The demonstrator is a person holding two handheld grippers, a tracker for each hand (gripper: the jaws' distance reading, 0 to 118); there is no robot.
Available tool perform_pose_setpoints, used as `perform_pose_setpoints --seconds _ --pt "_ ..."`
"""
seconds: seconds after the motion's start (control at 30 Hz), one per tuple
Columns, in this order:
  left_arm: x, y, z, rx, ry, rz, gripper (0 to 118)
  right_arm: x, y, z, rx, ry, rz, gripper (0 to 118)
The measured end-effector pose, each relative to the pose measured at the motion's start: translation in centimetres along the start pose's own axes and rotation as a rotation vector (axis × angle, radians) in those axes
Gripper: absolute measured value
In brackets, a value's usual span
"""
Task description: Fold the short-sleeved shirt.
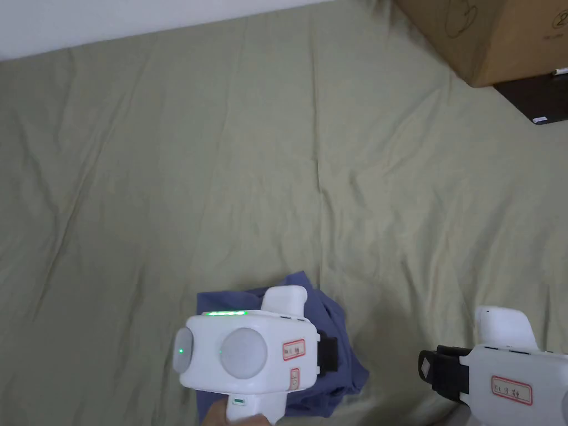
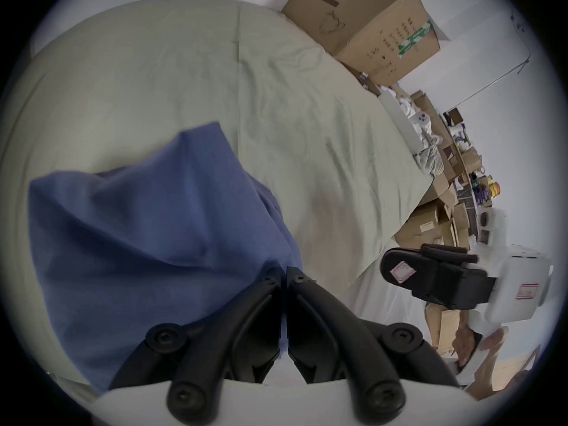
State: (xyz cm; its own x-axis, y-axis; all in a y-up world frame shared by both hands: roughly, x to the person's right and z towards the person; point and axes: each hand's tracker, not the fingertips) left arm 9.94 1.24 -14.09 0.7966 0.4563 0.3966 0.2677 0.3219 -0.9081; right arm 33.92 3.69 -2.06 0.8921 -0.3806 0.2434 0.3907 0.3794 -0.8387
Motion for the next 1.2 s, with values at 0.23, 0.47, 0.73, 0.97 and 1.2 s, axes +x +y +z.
perform_pose_setpoints --seconds 0.23,0.47,0.73,0.97,1.2 --pt "-1.3 -0.3 4.0 0.067 -0.197 0.098 3 -1.3 0.7 0.6 0.001 0.018 0.045 8" --pt "-9.4 -3.2 12.6 0.296 -0.194 0.297 3 -6.7 2.7 -0.7 -0.004 0.096 0.216 8" --pt "-18.0 -7.3 15.0 0.312 -0.081 0.504 104 -13.4 4.5 -6.8 -0.059 0.135 0.395 8" --pt "-19.8 -5.9 10.5 0.246 -0.221 0.51 114 -10.5 4.5 -9.5 -0.091 0.105 0.256 8" --pt "-19.3 -2.5 5.5 0.146 -0.358 0.432 116 -8.8 4.7 -9.8 -0.1 0.146 0.169 8"
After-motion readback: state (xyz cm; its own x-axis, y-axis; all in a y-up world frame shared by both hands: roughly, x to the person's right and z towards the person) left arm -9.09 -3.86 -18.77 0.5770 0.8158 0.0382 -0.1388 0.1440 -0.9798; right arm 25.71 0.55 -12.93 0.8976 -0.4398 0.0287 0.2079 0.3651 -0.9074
